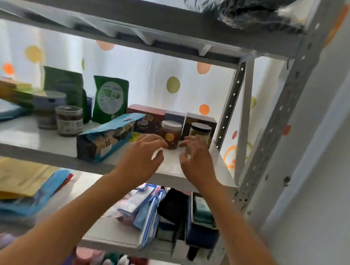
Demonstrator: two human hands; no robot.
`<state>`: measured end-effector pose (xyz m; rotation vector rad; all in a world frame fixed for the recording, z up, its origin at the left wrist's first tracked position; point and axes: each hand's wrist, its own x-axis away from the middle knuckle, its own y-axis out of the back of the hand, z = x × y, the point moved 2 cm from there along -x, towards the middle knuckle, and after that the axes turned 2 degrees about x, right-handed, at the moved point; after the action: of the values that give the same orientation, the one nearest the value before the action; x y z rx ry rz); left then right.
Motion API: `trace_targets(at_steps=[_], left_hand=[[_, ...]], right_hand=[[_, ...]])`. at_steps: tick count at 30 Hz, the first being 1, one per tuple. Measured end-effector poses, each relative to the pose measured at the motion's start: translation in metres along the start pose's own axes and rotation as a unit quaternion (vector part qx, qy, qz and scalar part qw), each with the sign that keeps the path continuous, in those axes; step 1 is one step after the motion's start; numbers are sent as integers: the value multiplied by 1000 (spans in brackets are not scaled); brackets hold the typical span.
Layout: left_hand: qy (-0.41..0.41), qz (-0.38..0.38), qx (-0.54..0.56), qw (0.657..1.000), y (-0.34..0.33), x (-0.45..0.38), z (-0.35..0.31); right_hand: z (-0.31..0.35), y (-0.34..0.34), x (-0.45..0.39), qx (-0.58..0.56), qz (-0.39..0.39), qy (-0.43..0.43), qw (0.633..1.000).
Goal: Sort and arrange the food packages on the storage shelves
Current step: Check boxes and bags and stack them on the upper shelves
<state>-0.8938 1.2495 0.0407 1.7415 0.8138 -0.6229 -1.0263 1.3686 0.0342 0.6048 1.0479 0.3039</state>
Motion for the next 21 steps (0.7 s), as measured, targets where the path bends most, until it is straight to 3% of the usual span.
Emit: trace_targets(at_steps=[4, 10, 15, 21], left_hand=[[29, -4, -29, 999, 35, 93, 25], [157, -15, -61, 986, 90, 195, 80], [280, -16, -73, 957, 142, 236, 143], [359, -10, -77, 930, 208, 260, 250]], right_hand=[[37, -42, 66, -52, 59, 10, 997], [98, -126, 125, -122, 155, -14, 980], [156, -191, 141, -156, 210, -16, 965], [214, -271, 129, -180, 281, -80, 939]])
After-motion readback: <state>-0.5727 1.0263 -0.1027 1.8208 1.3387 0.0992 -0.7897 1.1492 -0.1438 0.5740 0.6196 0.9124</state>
